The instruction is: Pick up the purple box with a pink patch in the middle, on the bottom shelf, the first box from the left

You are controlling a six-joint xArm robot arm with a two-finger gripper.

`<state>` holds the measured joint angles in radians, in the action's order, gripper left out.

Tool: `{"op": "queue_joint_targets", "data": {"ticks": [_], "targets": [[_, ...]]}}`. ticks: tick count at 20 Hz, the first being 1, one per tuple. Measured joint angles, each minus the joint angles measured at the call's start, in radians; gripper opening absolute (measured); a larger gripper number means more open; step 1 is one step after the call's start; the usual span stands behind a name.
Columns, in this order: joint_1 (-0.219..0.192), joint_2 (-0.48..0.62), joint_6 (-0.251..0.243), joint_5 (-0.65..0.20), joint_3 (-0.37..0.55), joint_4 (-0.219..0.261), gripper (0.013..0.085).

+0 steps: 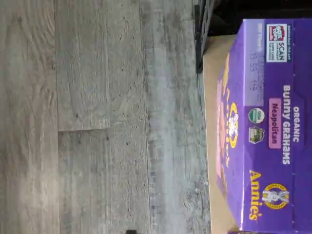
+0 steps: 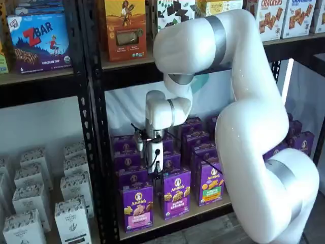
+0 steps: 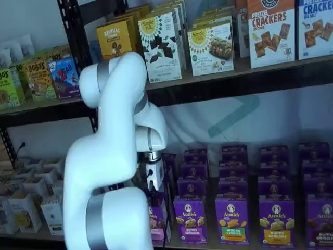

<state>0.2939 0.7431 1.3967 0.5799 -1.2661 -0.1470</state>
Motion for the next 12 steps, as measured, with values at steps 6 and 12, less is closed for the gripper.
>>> {"op": "queue_joint_targets", "data": {"ticks": [6,12], "targets": [[0.015,0.027,-0.016,-0.080,-0.004,0.006,0.0850],[0.026,0.064,-0.016,-0.075,-0.045,-0.007,0.0850]]}}
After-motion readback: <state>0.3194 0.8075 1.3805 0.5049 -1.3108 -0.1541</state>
